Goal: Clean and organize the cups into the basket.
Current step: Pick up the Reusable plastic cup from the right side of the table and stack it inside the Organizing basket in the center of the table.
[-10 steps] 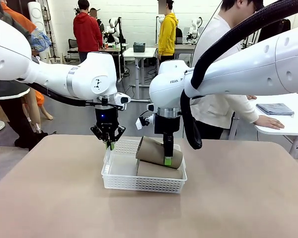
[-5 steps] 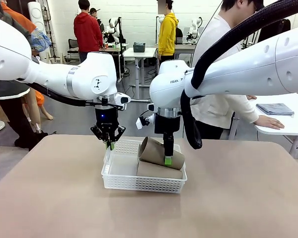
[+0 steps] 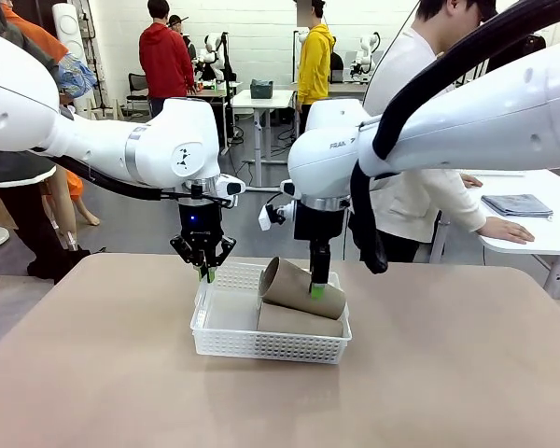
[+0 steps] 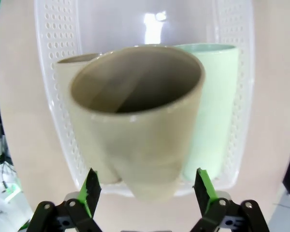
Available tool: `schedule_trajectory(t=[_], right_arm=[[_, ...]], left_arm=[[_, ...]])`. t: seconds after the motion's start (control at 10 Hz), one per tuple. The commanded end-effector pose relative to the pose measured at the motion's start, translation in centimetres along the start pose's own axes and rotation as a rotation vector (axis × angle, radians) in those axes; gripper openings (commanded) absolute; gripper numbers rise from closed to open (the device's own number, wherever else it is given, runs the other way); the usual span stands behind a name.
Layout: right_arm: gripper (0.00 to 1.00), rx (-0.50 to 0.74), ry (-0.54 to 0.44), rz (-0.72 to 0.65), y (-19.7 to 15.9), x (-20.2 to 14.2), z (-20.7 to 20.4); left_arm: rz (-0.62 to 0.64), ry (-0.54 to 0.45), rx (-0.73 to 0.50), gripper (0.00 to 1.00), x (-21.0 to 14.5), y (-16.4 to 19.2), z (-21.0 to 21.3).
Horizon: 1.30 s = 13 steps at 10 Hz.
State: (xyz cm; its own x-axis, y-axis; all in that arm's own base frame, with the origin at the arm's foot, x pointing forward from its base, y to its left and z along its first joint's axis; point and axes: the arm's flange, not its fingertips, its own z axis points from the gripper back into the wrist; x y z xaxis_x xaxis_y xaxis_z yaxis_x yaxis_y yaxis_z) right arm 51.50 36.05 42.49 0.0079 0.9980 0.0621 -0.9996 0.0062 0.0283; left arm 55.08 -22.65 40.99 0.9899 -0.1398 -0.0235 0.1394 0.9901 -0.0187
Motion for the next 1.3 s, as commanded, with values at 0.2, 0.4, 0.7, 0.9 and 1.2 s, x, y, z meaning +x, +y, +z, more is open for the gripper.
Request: schedule_trajectory(t=[0.2,0.4,0.7,0.9,1.2], right_arm=[[1.0,-0.042,-0.268,0.12,4.7,-9.9,3.2],[1.0,-0.047,-0.334,0.122,5.0,-14.0,3.1],[1.0,-0.044,-0.386,0.07,4.9,-16.5,2.3],[1.0,-0.052,-0.353,0.093,4.2,-16.2,3.3],[1.0,-0.052,-0.353,0.093,4.2,-16.2,3.3]], left_arm=[[0.002,-0.003,-0.001,0.0,-0.1,0.1,0.2],[0.002,-0.003,-0.001,0.0,-0.1,0.1,0.2],[0.002,-0.003,-0.001,0.0,-0.1,0.1,0.2],[0.002,-0.003,-0.001,0.0,-0.1,0.1,0.2],[0.002,-0.003,-0.001,0.0,-0.1,0.1,0.2]])
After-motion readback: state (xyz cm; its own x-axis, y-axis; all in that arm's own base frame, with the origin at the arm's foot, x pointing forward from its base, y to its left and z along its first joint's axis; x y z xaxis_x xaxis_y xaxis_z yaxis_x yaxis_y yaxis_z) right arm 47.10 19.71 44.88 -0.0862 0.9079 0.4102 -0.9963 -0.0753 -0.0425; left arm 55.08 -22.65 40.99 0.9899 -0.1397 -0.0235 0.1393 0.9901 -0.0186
